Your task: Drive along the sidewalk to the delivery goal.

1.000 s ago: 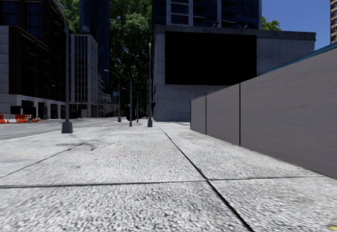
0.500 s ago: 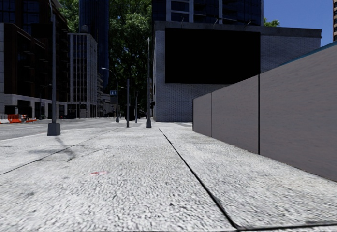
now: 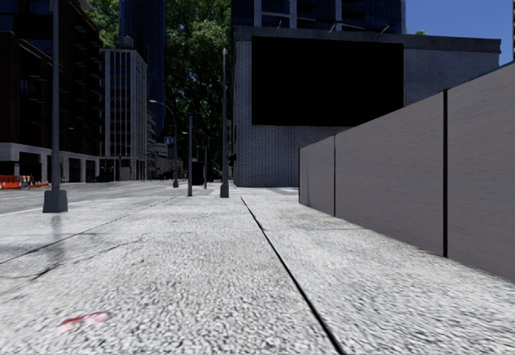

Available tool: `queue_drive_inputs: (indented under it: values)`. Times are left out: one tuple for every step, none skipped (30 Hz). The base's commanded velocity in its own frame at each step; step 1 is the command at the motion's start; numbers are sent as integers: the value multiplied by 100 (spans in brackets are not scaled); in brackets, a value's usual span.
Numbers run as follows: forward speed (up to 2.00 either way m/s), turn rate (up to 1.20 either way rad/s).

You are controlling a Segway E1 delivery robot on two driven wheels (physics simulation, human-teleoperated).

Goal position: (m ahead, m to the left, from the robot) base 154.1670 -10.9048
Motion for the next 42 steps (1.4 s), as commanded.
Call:
queue_drive_inputs:
  values:
    - [200, -17]
    - [200, -18]
    - [200, -18]
    - [200, -15]
    - [200, -3]
    - [200, 0]
    - [200, 0]
    - [200, 0]
    - [200, 0]
    - [200, 0]
    - [200, 0]
    - [200, 0]
    - [200, 0]
    - [200, 0]
    - [200, 0]
    - [200, 0]
    - [200, 0]
    - [200, 0]
    - [200, 0]
    - [200, 0]
    - [200, 0]
    - [200, 0]
    - [200, 0]
    - [200, 0]
    - [200, 0]
    - [200, 0]
    - [200, 0]
    - [200, 0]
    - [200, 0]
    - [200, 0]
    - [200, 0]
    - [200, 0]
    - [200, 0]
    - [200, 0]
    - [200, 0]
    - [200, 0]
    - [200, 0]
    - [200, 0]
    - [200, 0]
    - [200, 0]
    - [200, 0]
    - [200, 0]
